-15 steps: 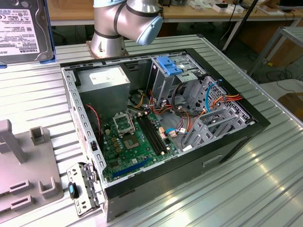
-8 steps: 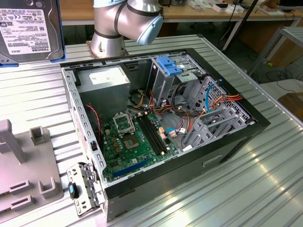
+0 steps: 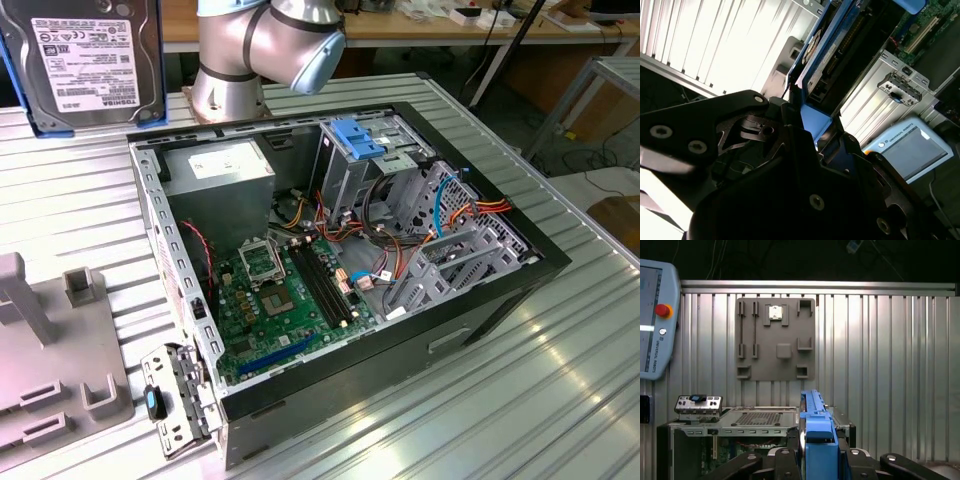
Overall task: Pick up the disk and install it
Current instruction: 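Pick up the disk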
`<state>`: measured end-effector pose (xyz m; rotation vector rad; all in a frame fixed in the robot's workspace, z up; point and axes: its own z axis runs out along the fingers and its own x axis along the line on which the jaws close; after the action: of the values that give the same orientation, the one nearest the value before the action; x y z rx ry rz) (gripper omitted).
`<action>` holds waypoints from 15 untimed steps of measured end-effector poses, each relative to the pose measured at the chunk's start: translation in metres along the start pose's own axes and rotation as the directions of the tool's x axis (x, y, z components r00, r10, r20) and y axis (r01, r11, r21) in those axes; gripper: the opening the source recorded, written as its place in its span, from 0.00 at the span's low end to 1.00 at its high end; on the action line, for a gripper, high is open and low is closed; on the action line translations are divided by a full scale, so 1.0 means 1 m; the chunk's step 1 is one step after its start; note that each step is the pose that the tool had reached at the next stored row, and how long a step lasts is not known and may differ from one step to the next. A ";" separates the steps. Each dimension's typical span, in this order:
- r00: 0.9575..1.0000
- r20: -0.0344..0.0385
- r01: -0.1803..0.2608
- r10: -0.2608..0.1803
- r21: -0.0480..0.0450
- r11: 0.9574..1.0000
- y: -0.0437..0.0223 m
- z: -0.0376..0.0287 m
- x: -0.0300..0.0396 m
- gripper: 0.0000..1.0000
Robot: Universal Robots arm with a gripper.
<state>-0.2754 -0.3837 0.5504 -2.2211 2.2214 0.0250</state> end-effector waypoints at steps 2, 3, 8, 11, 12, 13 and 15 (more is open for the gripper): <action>1.000 0.000 0.000 0.000 0.000 1.000 -0.0044 -0.0001 0.0000 0.37; 1.000 0.000 0.000 0.000 0.000 1.000 -0.0076 0.0000 0.0000 0.37; 1.000 0.000 0.000 0.000 0.000 1.000 -0.0180 -0.0001 0.0000 0.37; 1.000 0.000 0.000 0.000 0.000 1.000 -0.0233 -0.0001 0.0000 0.37; 1.000 0.000 0.000 0.000 0.000 1.000 -0.0252 -0.0001 0.0000 0.37; 1.000 0.000 0.000 0.000 0.000 1.000 -0.0274 -0.0002 0.0000 0.37; 1.000 0.000 0.000 0.000 0.000 1.000 -0.0317 -0.0002 0.0000 0.37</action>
<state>-0.2437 -0.3837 0.5503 -2.2211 2.2213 0.0249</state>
